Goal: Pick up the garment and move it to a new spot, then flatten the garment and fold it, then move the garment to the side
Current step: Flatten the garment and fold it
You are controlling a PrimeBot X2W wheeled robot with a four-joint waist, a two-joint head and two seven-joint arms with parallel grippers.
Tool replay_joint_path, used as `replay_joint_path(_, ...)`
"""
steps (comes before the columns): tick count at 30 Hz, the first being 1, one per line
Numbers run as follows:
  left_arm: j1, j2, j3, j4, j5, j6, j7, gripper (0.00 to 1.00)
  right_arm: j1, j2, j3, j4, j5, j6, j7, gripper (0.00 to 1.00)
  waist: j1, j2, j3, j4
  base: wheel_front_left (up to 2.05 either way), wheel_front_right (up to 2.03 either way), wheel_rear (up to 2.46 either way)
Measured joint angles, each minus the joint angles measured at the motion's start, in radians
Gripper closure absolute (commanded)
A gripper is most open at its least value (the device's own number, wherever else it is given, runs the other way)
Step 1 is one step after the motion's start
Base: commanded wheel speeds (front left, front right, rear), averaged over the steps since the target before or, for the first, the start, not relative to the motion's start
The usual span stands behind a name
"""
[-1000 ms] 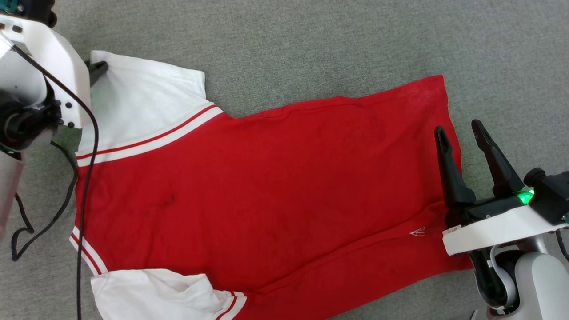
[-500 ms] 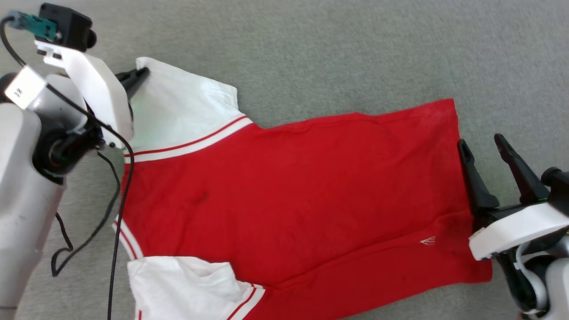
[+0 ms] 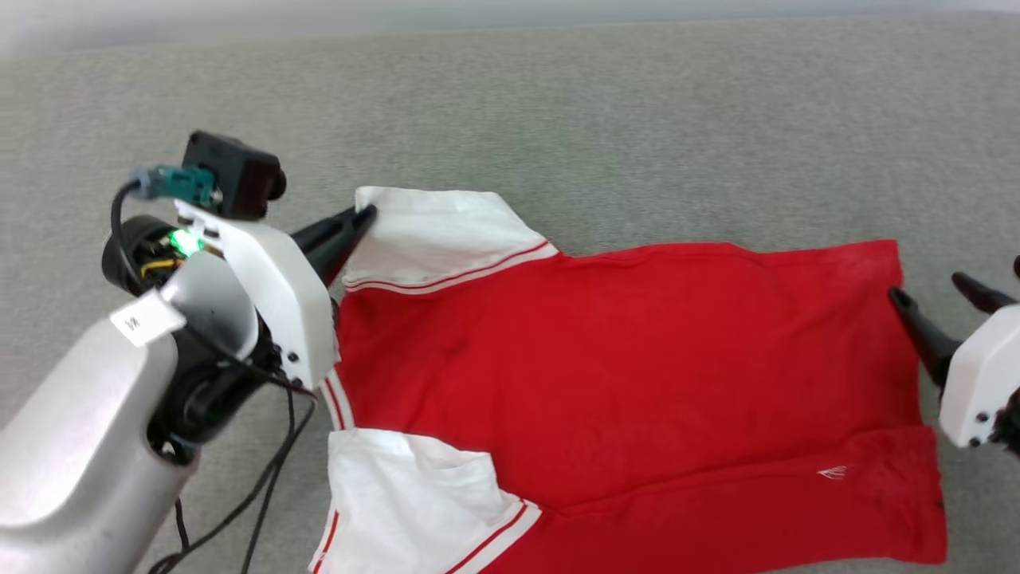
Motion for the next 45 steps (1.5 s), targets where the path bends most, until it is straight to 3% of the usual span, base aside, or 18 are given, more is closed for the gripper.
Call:
replay_joint_path(5,0.064,-0.003,0.009,-0.121,0.009,0.046,-0.041,1.00,-0.094,-0.031,-0.021,0.057,0.048,0.000,0.154,0.00,0.0000,0.0000,0.016,0.045,0.00,0.00,0.00)
replay_joint_path(9,0.083,-0.006,0.007,-0.181,0.033,0.067,-0.062,1.00,-0.136,-0.096,-0.010,0.114,0.021,0.000,0.228,0.00,0.0000,0.0000,0.044,0.079,0.00,0.00,0.00)
replay_joint_path(14,0.099,-0.013,-0.003,-0.226,0.046,0.077,-0.078,1.00,-0.185,-0.136,0.023,0.188,-0.027,0.000,0.252,0.00,0.0001,0.0000,0.075,0.117,0.00,0.00,0.00)
replay_joint_path(24,0.118,-0.028,-0.026,-0.242,0.058,0.082,-0.091,1.00,-0.228,-0.130,0.054,0.339,-0.040,0.000,0.231,0.00,0.0001,0.0000,0.112,0.164,0.00,0.00,0.00)
replay_joint_path(25,0.118,-0.028,-0.026,-0.239,0.058,0.082,-0.092,1.00,-0.232,-0.132,0.058,0.349,-0.038,0.000,0.222,0.54,0.0000,0.0000,0.112,0.167,0.00,0.00,0.00)
replay_joint_path(27,0.121,-0.032,-0.025,-0.229,0.053,0.084,-0.100,1.00,-0.241,-0.129,0.058,0.368,-0.030,0.000,0.194,1.00,0.0001,-0.0001,0.110,0.168,0.00,0.00,0.00)
replay_joint_path(36,0.181,-0.035,0.005,-0.167,0.031,0.093,-0.170,1.00,-0.252,-0.088,0.027,0.430,-0.009,0.000,0.005,1.00,0.0002,0.0000,0.043,0.153,0.00,0.00,0.00)
replay_joint_path(45,0.287,-0.033,0.015,-0.156,0.012,0.117,-0.221,1.00,-0.142,-0.054,-0.023,0.374,0.076,0.000,-0.129,1.00,0.0001,0.0000,-0.064,0.136,0.00,0.00,0.00)
